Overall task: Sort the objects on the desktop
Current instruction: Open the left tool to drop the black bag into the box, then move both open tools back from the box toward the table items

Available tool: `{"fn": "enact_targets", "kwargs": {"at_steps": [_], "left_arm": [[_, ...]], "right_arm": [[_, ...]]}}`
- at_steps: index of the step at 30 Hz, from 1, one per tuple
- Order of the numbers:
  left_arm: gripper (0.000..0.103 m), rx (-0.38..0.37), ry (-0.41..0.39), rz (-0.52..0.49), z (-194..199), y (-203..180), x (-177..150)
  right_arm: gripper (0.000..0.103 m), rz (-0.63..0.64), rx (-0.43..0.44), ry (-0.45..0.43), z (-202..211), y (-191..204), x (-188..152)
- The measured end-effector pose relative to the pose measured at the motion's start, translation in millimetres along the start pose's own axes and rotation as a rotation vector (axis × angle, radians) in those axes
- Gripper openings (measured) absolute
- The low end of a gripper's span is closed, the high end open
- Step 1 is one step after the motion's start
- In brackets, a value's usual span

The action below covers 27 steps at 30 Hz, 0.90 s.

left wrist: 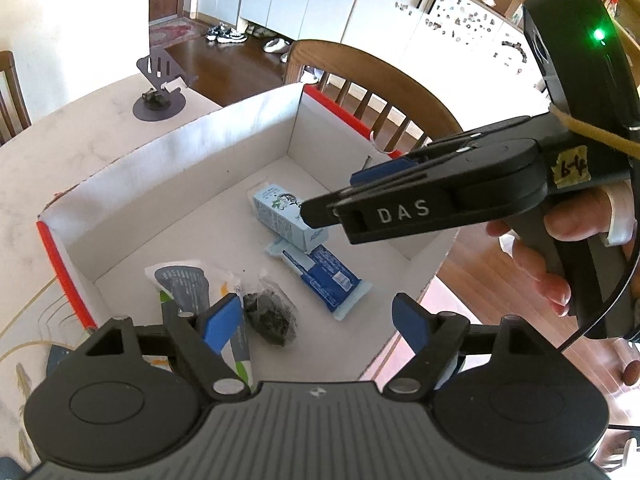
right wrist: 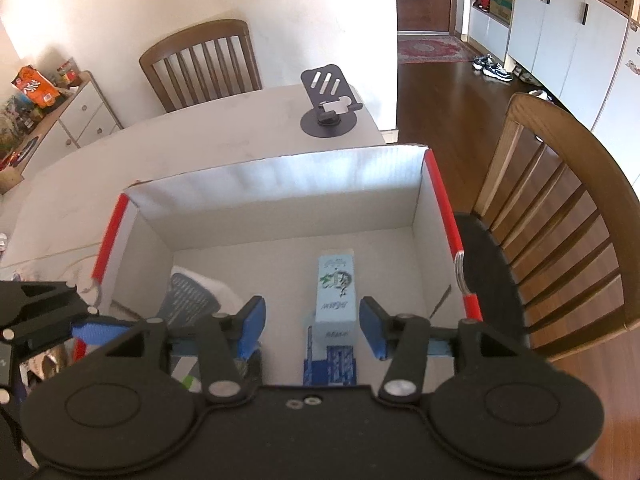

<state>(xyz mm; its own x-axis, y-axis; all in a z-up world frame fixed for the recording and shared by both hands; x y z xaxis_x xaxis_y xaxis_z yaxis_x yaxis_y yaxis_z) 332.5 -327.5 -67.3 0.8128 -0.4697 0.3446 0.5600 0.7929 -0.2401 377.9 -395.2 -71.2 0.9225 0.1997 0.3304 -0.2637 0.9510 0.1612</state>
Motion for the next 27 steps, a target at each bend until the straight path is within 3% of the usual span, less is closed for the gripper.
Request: {"fn": "enact_targets", "kwargs": {"at_steps": [5, 9, 12, 27], "left_arm": [[0.085, 0.002, -0.019, 0.002, 12.8, -2.4, -8.9], [0.092, 0.004, -0.034, 0.009, 23.9, -2.5, -17.8], [0.092, 0.006, -0.043, 0.008, 32.6, -2.9, -24.5], [0.092, 0.013, -0.144, 0.025, 80.3, 8.4, -66.8]], "right_arm": [[0.053, 0.0, 0.01, -0.006, 11.9, 3.5, -9.3], [0.055, 0.004, 0.014, -0.01, 20.6, 8.3, -17.1], [0.065, 0.006, 0.015, -0.021, 26.8, 12.0, -21.8], [0.067, -0.002, 0.067, -0.072, 53.7, 39.9, -46.1]]}}
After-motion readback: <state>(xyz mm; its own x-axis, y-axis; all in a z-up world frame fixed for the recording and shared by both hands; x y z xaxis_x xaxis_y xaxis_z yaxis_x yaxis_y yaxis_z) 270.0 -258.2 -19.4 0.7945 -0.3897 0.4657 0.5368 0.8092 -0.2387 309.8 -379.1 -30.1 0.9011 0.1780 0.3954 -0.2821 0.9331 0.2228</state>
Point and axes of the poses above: each gripper's, at about its wrist camera, not at the fingertips, and z roughly against the way its jaws point, y to its left, x to its top, the point moved 5 cm from there along -z, roughly the way its jaws point, and after that the axes turned 12 degrees about y, right-handed, at the moved point
